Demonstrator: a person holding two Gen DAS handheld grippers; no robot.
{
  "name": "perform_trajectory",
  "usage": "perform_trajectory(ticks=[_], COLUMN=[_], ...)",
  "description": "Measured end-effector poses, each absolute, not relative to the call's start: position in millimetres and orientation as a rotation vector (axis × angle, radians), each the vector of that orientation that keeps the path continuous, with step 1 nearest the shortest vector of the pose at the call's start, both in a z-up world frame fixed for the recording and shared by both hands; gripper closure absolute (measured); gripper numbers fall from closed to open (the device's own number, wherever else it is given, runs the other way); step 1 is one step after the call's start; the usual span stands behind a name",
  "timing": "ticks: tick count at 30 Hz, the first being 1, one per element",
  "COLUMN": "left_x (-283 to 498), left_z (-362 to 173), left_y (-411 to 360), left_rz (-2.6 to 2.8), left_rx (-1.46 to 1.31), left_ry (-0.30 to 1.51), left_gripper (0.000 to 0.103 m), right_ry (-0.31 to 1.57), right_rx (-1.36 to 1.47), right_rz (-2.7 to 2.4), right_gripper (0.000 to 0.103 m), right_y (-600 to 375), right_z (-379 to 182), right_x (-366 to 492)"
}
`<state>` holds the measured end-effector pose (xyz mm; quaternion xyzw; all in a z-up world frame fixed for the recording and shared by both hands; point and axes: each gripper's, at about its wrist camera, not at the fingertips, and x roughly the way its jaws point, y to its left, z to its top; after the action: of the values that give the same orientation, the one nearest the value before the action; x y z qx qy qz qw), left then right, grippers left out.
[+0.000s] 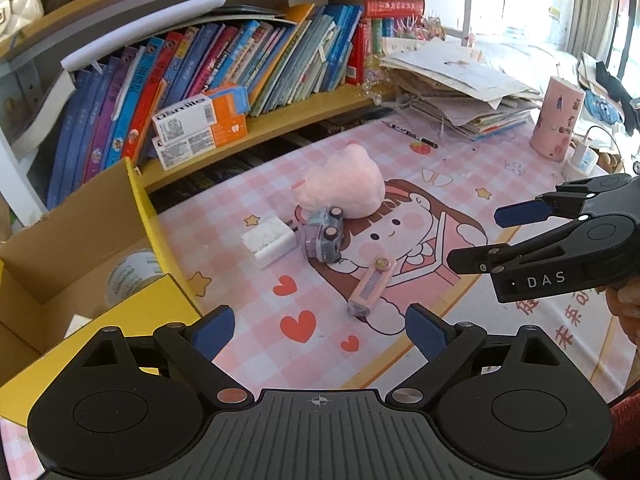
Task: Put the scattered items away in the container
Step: 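Lower the left tool onto the pink comb and close while the right tool approaches the toy car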
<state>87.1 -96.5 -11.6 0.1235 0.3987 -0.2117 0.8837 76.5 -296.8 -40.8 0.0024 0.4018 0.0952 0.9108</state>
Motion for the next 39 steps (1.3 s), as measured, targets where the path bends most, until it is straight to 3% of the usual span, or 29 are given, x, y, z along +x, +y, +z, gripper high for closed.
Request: perform_trajectory(ticks=[23, 31, 34, 39], left_x=[117.4, 131.7, 136.6, 144.2], left_z=[-51.3, -70.7, -75.9, -84.0], left_y=[-113.8, -130.6, -138.8, -156.7], left_rz=[-0.491, -0.517, -0.547, -0.591], left_rx=[0.228, 0.26, 0.274, 0.308], left_ry=[0.899, 0.891, 0.884, 0.864], left_gripper=[0.01, 0.049, 0.055, 0.057], right_ry=[0.881, 0.892, 0.895, 0.9], right_rx=[-0.015, -0.004, -0.001, 0.0], right_rz=[0.211, 0.189, 0.18, 0.171], right_gripper=[0.03, 0.03, 0.03, 0.03], right_y=[-291.0, -296.5, -298.6, -300.5], right_z=[-62.6, -67.3, -69.0, -71.8], right_x=[114.6, 119.8, 122.5, 127.4])
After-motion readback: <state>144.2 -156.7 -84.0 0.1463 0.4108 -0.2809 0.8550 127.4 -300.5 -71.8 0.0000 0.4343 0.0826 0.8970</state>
